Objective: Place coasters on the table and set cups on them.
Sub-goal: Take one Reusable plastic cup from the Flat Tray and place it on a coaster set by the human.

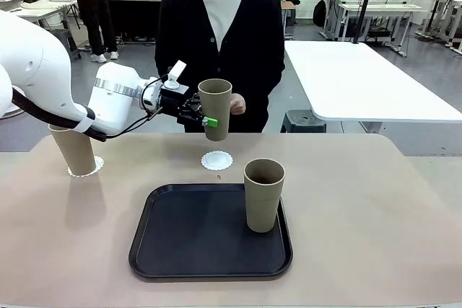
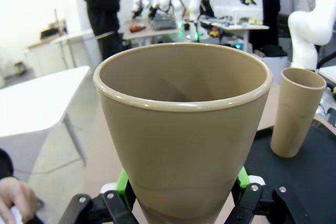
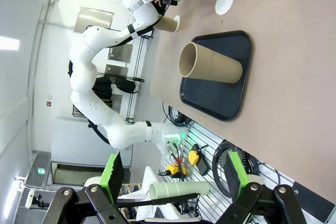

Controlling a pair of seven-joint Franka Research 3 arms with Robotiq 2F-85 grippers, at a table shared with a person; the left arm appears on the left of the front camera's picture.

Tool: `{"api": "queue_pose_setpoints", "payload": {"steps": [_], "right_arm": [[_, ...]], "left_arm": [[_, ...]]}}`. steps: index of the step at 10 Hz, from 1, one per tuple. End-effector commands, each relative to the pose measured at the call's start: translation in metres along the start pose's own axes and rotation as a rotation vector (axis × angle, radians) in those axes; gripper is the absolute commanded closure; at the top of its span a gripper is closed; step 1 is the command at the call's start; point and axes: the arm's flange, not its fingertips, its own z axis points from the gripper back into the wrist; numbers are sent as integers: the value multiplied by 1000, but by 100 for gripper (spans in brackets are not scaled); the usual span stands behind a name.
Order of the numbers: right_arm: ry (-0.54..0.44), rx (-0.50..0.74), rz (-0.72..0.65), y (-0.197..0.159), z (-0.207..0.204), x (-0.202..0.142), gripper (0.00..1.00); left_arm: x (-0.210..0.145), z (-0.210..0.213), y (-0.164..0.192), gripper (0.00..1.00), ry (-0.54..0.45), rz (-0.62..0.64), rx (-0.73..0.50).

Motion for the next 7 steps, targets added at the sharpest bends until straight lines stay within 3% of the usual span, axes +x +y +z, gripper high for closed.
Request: {"api": "queue_pose_setpoints", "payload": {"steps": [1,7], "right_arm": [[-1,15,5,0,-1,1,0],[-1,15,5,0,-1,1,0]], "left_arm": [[-2,1,10,15,-7,-13,-60],[-10,-3,1,15,-13,-1,-57]]}}
